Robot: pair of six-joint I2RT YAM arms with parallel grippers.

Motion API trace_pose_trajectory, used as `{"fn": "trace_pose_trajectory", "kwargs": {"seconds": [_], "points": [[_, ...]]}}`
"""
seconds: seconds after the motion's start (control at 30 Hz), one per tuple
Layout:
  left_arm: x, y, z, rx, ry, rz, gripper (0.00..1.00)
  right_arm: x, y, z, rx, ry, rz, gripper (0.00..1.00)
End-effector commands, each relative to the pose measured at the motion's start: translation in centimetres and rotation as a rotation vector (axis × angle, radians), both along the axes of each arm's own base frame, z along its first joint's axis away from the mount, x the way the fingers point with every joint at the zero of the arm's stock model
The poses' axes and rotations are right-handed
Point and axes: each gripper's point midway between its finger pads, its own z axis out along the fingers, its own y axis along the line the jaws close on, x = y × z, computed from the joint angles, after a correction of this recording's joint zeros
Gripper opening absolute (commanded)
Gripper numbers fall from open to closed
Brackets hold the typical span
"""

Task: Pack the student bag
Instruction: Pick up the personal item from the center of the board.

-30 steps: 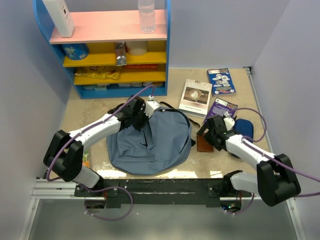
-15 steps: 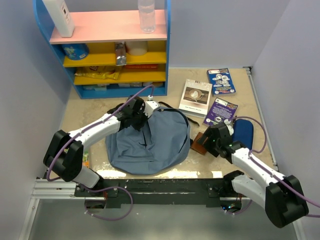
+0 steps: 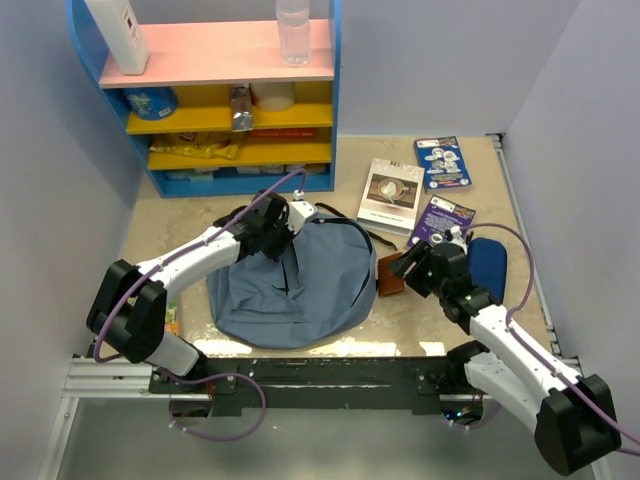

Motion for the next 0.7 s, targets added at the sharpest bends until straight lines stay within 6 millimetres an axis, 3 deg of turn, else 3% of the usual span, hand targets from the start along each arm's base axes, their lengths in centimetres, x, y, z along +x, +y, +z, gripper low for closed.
{"fn": "trace_pose_trajectory", "kwargs": {"seconds": [0.0, 0.27, 0.37, 0.47, 0.67], "points": [[0.9, -1.1, 1.7, -0.042, -0.042, -0.017, 0.09, 0.5, 0.9, -0.3, 0.010, -0.008, 0.038, 0.63], [0.9, -1.2, 2.0, -0.049, -0.046, -0.020, 0.09, 0.1, 2.5, -1.2, 0.053, -0.006, 0.124, 0.51], [0.9, -1.2, 1.9, -0.047, -0.044, -0.020, 0.08, 0.3, 4.3, 0.1, 0.103, -0.065, 0.212, 0.40], [0.9, -1.2, 1.8, -0.049, -0.040, -0.019, 0.08, 0.4, 5.3, 1.1, 0.103, -0.102, 0.270, 0.38], [0.9, -1.3, 1.9, -0.055, -0.040, -0.019, 0.08, 0.0, 5.7, 0.1, 0.060, -0.079, 0.311, 0.41]]}}
